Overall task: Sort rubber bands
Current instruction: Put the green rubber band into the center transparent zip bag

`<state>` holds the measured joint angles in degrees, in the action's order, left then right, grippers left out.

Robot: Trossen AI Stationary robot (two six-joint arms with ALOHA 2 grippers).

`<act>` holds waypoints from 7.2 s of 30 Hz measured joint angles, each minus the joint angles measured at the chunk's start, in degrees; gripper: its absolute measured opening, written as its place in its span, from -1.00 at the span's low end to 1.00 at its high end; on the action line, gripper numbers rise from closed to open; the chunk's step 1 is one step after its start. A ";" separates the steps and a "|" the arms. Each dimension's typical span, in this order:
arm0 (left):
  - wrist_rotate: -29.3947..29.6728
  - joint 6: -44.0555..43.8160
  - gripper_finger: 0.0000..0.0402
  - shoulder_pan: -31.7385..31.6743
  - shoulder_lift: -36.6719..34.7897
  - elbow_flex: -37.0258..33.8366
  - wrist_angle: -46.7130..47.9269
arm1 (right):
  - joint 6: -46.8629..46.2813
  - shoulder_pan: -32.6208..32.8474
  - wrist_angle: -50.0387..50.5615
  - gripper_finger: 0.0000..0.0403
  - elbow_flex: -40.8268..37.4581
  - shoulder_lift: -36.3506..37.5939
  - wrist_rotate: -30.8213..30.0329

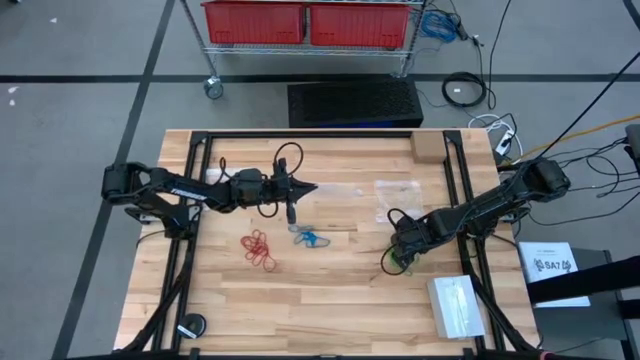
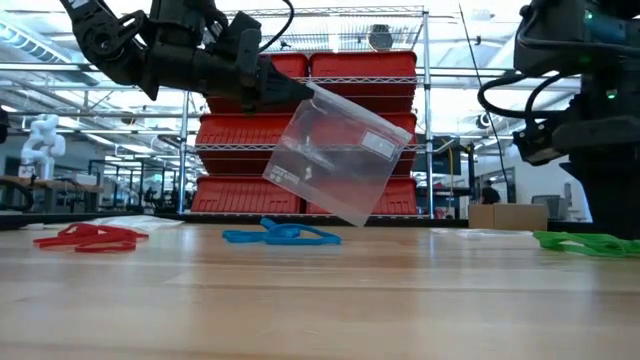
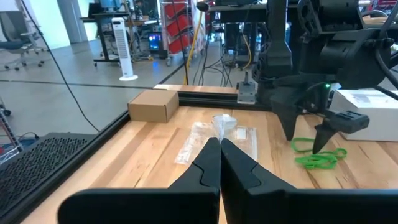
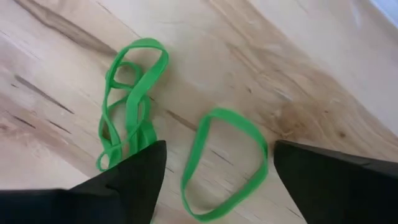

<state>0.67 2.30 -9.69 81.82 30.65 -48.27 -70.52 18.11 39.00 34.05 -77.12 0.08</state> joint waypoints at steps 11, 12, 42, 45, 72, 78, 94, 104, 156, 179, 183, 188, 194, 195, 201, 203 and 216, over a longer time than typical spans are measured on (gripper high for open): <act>0.00 0.00 -1.00 0.00 0.00 0.00 0.81 | -0.55 -0.02 1.19 -0.20 0.39 -4.59 -0.51; 0.00 0.00 -1.00 0.01 0.00 0.00 0.81 | -0.47 -0.02 1.20 -0.29 0.39 -4.74 -0.54; 0.00 0.04 -1.00 0.01 0.00 0.00 -0.45 | 46.87 -11.58 -10.87 -1.00 35.01 -4.92 -44.20; 0.00 -0.06 -1.00 0.01 0.00 0.00 -0.76 | 51.38 -13.59 -16.55 -1.00 34.88 -5.32 -44.70; 1.40 -3.60 -1.00 -0.09 0.02 0.02 -4.31 | 58.71 -13.90 -23.69 -1.00 34.79 -12.24 -38.75; 1.45 -3.74 -1.00 -0.09 0.02 0.02 -4.16 | 59.46 -12.07 -22.88 -1.00 34.79 -12.24 -38.71; 0.41 -3.50 -1.00 -0.09 0.02 0.02 -3.82 | 54.23 -15.80 -17.00 -1.00 34.79 -12.24 -32.72; -1.04 -3.45 -1.00 -0.09 0.02 0.02 -3.70 | 51.74 -18.91 -16.14 -0.72 34.80 -12.22 -20.20; -6.67 -5.97 -1.00 -2.34 0.00 -2.56 -11.44 | 53.09 -16.66 -17.98 -0.37 18.40 4.46 -25.36; -6.38 -6.42 -1.00 -2.03 0.00 -2.19 -12.40 | 52.31 -18.32 -14.26 -0.67 22.67 5.08 -20.55; -6.13 -6.42 -1.00 -1.92 0.00 -2.16 -10.76 | 44.71 -17.22 -0.75 -0.39 26.27 5.83 -19.45; -4.68 -5.62 -1.00 -2.05 0.00 -2.16 -9.86 | 32.70 -13.10 10.68 -0.09 28.81 5.88 -11.11; -4.63 -4.98 -1.00 -3.11 0.00 -2.16 -9.91 | 12.18 -2.25 13.75 0.05 23.79 4.45 -5.70; -4.63 -4.98 -1.00 -3.22 0.00 -2.16 -9.88 | 7.85 -0.06 13.53 0.05 22.41 4.22 -5.52; -4.66 -4.94 -1.00 -3.51 0.00 -2.16 -9.90 | -13.74 10.64 10.81 0.06 15.25 2.43 -5.58; -4.70 -4.83 -1.00 -3.74 0.00 -2.14 -9.94 | -17.78 12.52 9.53 0.06 13.62 1.23 -5.66; -5.16 -4.89 -1.00 -4.20 0.00 -2.08 -9.90 | -20.47 12.28 6.67 0.06 12.34 -12.05 -3.59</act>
<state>-4.49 -2.59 -13.89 81.82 28.58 -58.17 -90.99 30.39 45.66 46.39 -89.18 -3.51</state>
